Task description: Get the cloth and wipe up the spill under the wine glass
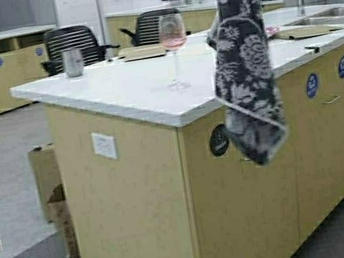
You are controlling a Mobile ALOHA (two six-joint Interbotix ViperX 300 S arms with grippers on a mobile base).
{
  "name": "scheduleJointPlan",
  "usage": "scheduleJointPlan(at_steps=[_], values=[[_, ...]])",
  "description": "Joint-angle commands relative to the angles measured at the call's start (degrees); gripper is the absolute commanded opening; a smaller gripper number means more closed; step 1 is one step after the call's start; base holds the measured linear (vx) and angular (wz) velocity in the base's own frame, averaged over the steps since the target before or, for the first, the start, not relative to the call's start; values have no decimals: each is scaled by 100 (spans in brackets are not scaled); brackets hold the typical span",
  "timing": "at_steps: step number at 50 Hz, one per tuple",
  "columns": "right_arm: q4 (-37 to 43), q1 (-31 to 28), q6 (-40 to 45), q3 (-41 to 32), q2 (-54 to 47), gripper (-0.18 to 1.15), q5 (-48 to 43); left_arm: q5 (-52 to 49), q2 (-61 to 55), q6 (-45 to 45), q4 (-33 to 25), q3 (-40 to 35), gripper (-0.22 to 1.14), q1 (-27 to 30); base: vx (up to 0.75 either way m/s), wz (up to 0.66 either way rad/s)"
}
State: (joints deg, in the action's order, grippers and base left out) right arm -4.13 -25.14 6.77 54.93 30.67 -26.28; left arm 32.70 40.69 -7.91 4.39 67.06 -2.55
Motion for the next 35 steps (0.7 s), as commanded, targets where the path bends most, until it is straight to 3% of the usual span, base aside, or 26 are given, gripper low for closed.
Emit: scheduleJointPlan(at_steps=[1, 13, 26, 35], values=[[9, -9, 0, -97, 70, 7, -79, 53, -211, -9, -9, -519, 2, -439, 24, -15], [9, -9, 9, -105, 70, 7, -158, 413, -1424, 9, -185, -1195, 2, -1011, 23, -8], [9, -9, 9, -88, 97, 7, -167, 1846, -3111, 70, -176, -1257, 2, -1485, 21, 1], [9, -9, 18, -141, 97, 7, -176, 2566, -4184, 123, -193, -1406, 2, -1503, 22, 3]])
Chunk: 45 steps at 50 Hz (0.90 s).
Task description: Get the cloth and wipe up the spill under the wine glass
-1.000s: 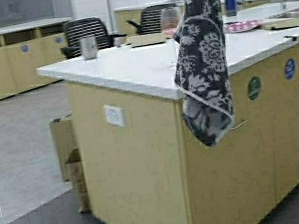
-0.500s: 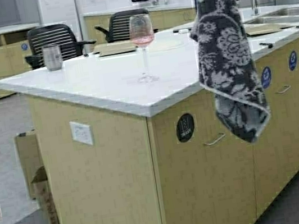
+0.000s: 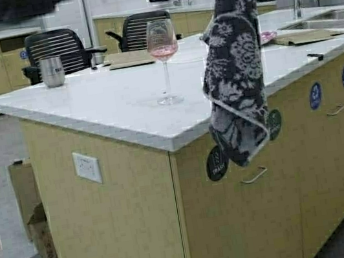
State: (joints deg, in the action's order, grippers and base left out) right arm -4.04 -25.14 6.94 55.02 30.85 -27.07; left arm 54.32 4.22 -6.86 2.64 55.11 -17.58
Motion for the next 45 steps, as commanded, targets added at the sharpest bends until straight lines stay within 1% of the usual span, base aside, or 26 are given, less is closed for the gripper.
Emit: scheduleJointPlan(at_steps=[1, 16, 23, 30, 39, 45], values=[[0, -9, 0, -167, 70, 7, -97, 448, -642, 18, -18, -237, 2, 0, 23, 4], [0, -9, -9, -220, -114, 7, -114, 1213, -1846, 44, 9, -422, 2, -44, 22, -1], [0, -9, 0, -220, -167, 7, -123, 1318, -2215, 62, 35, -492, 7, -44, 22, -6], [0, -9, -9, -237, -185, 7, -123, 1380, -2531, 70, 114, -642, 23, -44, 21, -5], [-9, -9, -9, -211, -185, 7, -114, 1617, -2918, 62, 598, -826, 47, -70, 19, -6], [-9, -9, -26, -193, -264, 7, -123, 1828, -3199, 70, 756, -949, 65, -88, 16, -5]])
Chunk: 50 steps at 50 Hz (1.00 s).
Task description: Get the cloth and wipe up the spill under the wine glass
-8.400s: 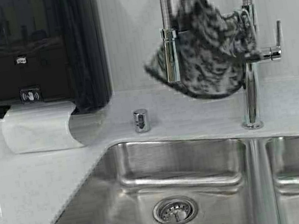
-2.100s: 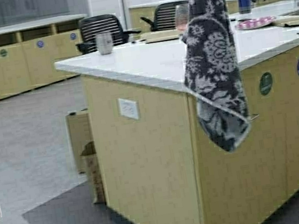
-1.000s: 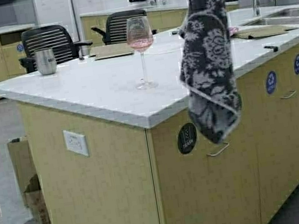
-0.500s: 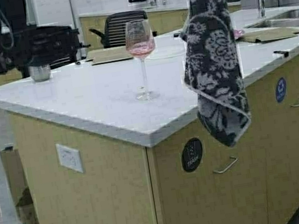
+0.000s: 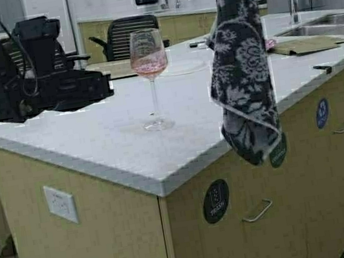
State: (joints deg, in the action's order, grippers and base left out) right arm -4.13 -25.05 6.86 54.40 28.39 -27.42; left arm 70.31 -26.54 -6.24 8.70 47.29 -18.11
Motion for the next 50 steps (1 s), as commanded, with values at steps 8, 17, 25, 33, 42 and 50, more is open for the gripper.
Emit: scheduleJointPlan(at_steps=[8, 17, 25, 33, 42, 50], values=[[-9, -18, -9, -132, -149, 7, -88, 659, -501, 255, 237, -272, 97, -105, 15, -5], [-9, -18, -18, -132, -272, 7, -97, 949, -817, 659, 149, -378, 101, -185, 12, -5], [-9, -18, -18, -132, -334, 7, -105, 949, -1134, 668, 53, -686, 101, -246, 9, -3], [-18, -18, -18, -132, -387, 7, -105, 958, -1573, 650, -325, -1169, 101, -299, 7, -3], [-18, -18, -18, -141, -396, 7, -105, 958, -2004, 642, -439, -1714, 101, -448, 5, -2], [-18, -18, -18, -132, -396, 7, -105, 949, -2312, 642, -747, -2171, 101, -519, 4, -1]])
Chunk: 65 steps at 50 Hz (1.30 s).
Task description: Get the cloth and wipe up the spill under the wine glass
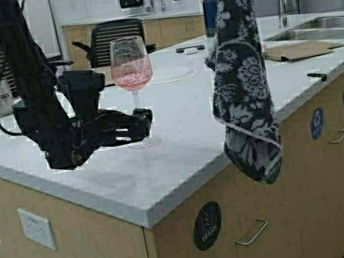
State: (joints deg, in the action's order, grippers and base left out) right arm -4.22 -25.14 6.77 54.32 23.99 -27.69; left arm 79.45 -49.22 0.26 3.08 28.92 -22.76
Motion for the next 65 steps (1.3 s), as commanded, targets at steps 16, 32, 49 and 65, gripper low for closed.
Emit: scheduleJointPlan(at_steps=[16, 32, 49, 65], values=[[-9, -9, -9, -123, 44, 7, -79, -316, -457, 0, -272, -1230, 101, -44, 3, 0], [-9, -9, -9, -123, 44, 7, -79, -686, -554, -9, -369, -1714, 95, -53, 2, 0], [-9, -9, -18, -105, 44, 7, -79, -677, -457, -18, -431, -1591, 40, -53, 3, -1], [510, 62, 9, -686, -369, 7, -615, -633, 343, -325, -352, -694, 35, -123, 2, -1]])
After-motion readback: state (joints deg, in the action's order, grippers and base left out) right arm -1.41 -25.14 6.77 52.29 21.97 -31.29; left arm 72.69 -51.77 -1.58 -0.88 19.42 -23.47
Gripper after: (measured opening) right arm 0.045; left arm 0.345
